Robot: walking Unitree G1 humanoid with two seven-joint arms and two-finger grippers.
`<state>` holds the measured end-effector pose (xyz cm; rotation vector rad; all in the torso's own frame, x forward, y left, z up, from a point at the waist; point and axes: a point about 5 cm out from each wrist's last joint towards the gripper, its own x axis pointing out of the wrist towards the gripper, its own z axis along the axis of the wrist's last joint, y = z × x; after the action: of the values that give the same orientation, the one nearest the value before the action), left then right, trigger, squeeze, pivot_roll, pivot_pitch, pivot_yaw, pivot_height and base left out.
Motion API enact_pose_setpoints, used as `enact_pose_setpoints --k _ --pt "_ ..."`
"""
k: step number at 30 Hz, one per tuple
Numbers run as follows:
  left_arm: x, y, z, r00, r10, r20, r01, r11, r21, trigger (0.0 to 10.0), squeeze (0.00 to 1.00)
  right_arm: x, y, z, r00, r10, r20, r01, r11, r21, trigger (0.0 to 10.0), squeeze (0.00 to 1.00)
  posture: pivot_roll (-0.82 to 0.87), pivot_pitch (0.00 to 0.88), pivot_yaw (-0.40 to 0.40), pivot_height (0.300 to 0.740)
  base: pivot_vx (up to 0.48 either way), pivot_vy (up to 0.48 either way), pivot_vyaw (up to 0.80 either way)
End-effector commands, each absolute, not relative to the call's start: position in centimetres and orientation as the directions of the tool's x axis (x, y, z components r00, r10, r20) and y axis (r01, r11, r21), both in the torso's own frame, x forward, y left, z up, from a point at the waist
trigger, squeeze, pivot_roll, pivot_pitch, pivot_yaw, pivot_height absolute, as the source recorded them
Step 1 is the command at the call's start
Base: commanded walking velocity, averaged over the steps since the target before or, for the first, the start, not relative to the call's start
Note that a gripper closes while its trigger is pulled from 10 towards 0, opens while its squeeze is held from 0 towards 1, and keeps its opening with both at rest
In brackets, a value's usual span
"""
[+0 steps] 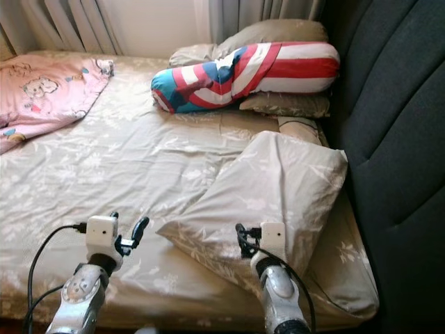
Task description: Clean up the room
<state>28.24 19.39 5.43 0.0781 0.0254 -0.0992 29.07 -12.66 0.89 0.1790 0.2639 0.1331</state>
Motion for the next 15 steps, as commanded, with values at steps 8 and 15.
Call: enact_pose_setpoints --k 8,15 --pt "27.7 19.2 5.4 0.993 -0.111 -0.030 0.113 0.991 0.072 10.0 0.00 29.1 -14.2 0.1 0.940 0.046 -0.339 0.043 0.967 0.253 10.0 0.00 0.06 0.146 -0.025 0.666 0.000 0.000 0.00" --pt "27.0 19.3 5.3 0.993 -0.115 -0.038 0.117 0.990 0.077 10.0 0.00 29.7 -15.5 0.0 0.906 -0.037 -0.421 0.154 0.956 0.250 10.0 1.00 0.08 0.173 -0.010 0.666 0.000 0.000 0.00"
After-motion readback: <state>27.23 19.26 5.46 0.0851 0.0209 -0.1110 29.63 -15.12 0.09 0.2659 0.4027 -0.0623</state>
